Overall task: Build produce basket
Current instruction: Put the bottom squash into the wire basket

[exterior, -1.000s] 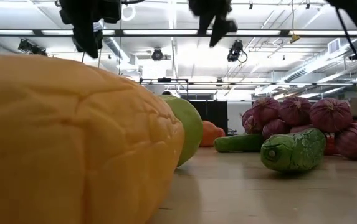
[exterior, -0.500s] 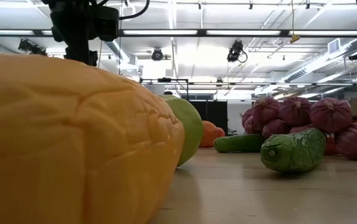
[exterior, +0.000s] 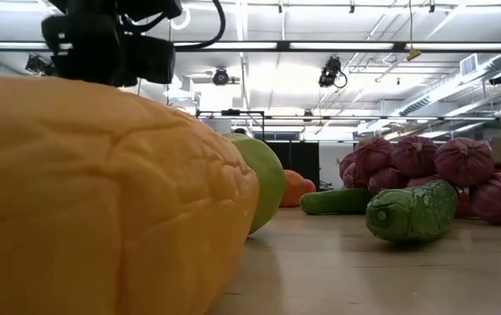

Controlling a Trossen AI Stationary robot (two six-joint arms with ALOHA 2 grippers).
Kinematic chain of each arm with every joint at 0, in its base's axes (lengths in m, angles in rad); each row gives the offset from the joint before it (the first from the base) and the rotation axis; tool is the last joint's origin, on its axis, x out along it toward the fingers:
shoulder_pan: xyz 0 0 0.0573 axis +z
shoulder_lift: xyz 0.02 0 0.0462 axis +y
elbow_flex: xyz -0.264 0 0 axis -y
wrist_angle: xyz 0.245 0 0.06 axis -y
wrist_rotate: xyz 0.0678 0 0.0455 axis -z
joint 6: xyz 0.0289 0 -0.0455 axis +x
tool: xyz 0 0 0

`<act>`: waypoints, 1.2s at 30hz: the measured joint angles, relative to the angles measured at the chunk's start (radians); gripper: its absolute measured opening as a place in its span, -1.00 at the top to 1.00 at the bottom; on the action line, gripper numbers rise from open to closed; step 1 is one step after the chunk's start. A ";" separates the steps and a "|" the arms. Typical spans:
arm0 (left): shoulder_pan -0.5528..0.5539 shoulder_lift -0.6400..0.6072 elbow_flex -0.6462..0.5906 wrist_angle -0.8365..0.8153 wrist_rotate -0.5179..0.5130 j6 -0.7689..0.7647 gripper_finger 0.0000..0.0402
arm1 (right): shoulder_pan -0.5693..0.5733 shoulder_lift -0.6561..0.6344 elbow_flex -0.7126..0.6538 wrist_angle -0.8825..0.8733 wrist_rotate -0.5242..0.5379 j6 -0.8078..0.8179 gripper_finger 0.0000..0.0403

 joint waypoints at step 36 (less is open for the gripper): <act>-0.034 0.238 0.115 -0.170 -0.086 0.020 -0.61 | 0.089 0.002 0.000 0.000 0.099 0.089 -0.39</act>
